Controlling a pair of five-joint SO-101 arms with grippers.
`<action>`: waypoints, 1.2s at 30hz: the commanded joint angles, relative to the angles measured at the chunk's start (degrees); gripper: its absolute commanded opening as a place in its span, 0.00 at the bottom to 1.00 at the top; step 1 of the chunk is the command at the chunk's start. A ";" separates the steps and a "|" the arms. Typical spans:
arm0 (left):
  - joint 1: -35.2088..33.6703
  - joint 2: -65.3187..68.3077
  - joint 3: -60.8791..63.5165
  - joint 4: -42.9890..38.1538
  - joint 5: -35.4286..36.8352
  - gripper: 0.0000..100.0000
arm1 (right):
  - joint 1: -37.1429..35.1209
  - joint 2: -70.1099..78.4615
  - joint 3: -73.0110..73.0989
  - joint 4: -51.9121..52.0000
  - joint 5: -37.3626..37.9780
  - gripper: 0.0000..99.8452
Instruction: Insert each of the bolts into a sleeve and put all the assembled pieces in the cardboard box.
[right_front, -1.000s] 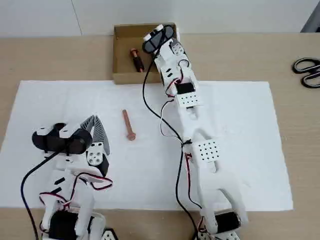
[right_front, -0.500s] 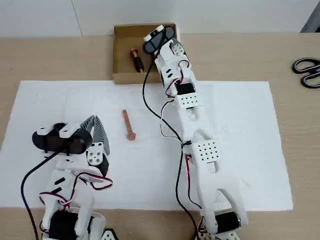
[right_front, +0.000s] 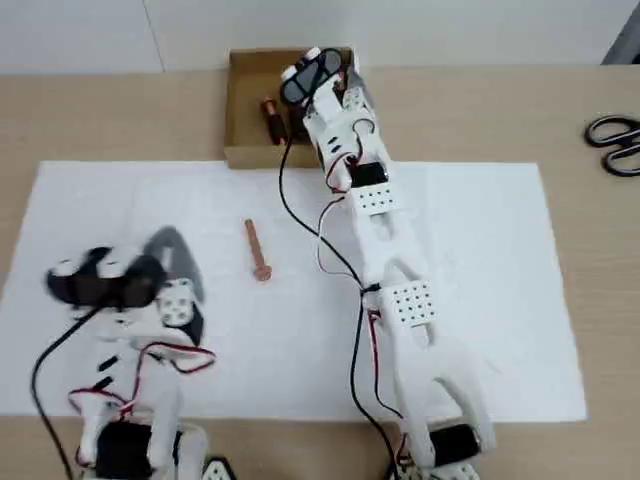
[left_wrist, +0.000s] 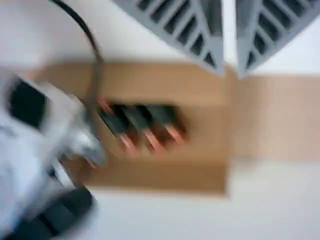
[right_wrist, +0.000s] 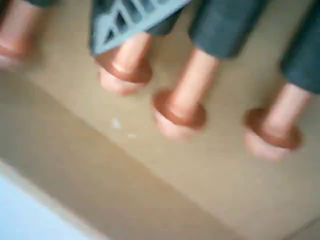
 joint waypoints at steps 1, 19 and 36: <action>-6.95 -0.70 -5.58 -6.59 -0.26 0.01 | 1.27 -1.10 -10.11 8.40 0.18 0.22; -37.89 -0.70 -11.47 -6.33 -10.46 0.01 | 0.57 -39.16 -9.58 60.26 -11.96 0.22; -58.20 -0.79 -11.03 -12.84 -10.46 0.01 | 6.64 -65.45 -8.44 72.57 -11.69 0.22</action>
